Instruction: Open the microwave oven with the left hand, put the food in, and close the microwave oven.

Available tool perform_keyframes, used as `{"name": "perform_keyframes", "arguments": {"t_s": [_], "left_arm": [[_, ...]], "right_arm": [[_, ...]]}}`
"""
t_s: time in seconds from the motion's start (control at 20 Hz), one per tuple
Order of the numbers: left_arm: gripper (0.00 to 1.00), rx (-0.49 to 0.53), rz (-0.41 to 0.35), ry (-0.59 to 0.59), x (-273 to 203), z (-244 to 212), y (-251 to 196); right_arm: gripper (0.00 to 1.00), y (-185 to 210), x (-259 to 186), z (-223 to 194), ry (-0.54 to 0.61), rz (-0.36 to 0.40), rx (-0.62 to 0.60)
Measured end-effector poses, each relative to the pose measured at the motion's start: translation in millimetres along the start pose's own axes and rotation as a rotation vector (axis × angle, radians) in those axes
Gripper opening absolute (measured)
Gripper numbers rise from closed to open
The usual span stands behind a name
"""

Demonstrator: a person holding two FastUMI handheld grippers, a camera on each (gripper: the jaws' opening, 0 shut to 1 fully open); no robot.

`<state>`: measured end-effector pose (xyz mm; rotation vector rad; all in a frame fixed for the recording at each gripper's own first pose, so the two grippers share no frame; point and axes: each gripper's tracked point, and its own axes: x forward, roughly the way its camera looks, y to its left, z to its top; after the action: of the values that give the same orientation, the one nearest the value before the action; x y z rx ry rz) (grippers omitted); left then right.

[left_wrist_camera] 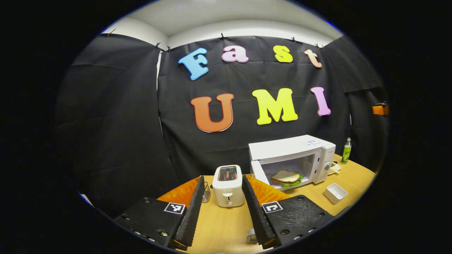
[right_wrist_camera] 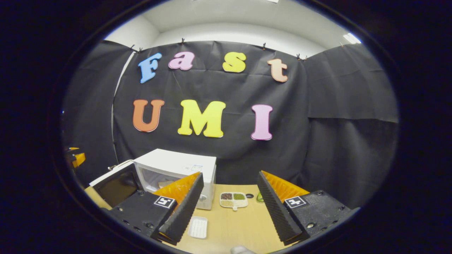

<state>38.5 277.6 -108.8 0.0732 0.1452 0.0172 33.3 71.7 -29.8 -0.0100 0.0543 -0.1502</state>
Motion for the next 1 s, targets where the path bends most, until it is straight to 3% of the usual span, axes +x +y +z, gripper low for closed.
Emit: {"name": "perform_keyframes", "arguments": {"t_s": [0.1, 0.15, 0.25, 0.3, 0.4, 0.8, 1.0], "left_arm": [[0.49, -0.013, -0.018, 0.010, 3, -4, -2], [0.57, -0.019, -0.024, 0.010, 5, -6, -2], [0.08, -0.031, 0.002, 0.008, 6, -9, 8], [0.05, -0.037, -0.006, 0.011, 6, -13, 7], [0.00, -0.037, 0.011, 0.021, 6, -20, 13], [0.00, -0.004, 0.053, 0.090, 19, -70, 34], [0.00, 0.015, 0.013, 0.147, 20, -105, 19]], "right_arm": [[0.92, -1, -3, -3, 0.012, -0.009, -0.002], [0.98, 0, -3, -4, 0.015, -0.010, 0.002], [0.98, -2, -5, -7, 0.016, -0.022, 0.004], [0.98, -2, -6, -9, 0.018, -0.024, 0.003], [0.98, -1, -7, -15, 0.034, -0.025, 0.007], [0.98, 5, 2, -25, 0.083, 0.006, 0.022], [0.98, 9, 3, -20, 0.082, 0.004, 0.040]]}}
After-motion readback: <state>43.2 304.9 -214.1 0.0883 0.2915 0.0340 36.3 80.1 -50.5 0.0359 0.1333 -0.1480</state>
